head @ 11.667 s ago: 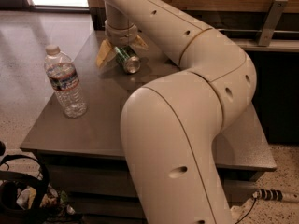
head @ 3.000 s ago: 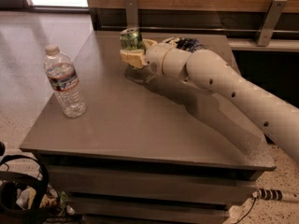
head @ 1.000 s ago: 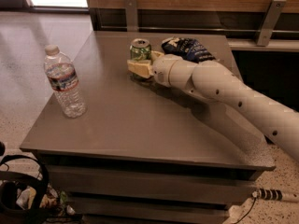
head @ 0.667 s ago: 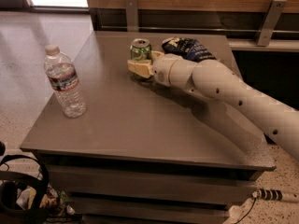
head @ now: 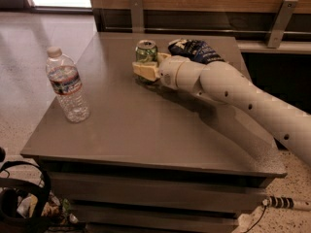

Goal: Place green can upright

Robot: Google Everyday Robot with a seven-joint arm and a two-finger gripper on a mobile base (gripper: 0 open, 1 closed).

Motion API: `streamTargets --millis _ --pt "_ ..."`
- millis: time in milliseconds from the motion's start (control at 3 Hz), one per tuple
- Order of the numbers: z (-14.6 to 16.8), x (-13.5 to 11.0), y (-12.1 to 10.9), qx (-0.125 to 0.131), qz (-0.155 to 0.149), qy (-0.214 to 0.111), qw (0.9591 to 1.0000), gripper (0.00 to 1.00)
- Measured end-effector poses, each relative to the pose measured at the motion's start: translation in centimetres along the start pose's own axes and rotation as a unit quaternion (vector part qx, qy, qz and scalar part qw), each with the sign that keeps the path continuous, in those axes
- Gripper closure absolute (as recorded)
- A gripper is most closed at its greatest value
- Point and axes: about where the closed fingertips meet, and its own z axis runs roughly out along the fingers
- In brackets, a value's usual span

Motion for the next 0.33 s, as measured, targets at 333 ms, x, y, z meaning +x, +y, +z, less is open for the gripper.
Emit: streamTargets --millis 333 --pt "0.0 -0.01 0.0 0.0 0.0 0.0 1.0 0.04"
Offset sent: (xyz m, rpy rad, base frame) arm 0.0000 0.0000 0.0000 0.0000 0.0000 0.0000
